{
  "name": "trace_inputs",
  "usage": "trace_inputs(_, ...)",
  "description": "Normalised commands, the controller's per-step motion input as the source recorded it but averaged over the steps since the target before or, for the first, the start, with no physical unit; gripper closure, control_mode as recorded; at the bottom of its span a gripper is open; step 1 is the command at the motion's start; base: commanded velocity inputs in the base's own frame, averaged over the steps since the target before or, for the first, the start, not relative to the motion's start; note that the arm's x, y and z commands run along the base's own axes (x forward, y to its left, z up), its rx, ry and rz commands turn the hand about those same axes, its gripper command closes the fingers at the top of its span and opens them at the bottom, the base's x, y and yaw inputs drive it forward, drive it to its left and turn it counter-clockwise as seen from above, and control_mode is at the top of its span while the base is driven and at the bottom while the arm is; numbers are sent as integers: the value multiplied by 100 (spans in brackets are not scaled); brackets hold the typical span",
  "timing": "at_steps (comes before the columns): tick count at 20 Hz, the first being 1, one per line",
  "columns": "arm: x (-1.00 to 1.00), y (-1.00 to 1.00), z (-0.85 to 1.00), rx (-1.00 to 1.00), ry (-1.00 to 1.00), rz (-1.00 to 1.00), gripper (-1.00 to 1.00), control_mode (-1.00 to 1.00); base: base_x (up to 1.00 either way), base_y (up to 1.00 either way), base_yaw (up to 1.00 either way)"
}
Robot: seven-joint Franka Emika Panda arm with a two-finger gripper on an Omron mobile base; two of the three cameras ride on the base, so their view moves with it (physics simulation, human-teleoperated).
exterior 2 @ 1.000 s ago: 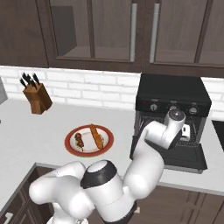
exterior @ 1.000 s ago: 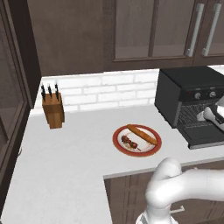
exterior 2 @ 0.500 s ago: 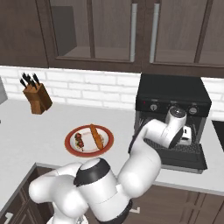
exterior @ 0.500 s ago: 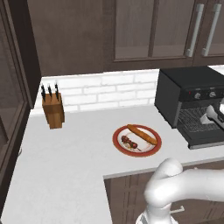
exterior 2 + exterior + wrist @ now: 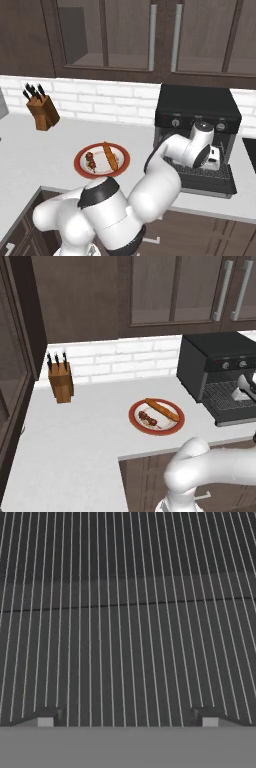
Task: Pick up the kebab skewer and baguette bread, and place them inside the toaster oven. Close the toaster oven door and start by setting the timer.
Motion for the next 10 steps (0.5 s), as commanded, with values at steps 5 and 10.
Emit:
trace_inputs(5,-67,0,-58,0,7,0,-100,-100,0,0,0)
trace_inputs(10,-42,0,-17,0,2,0,-100,-100,0,0,0)
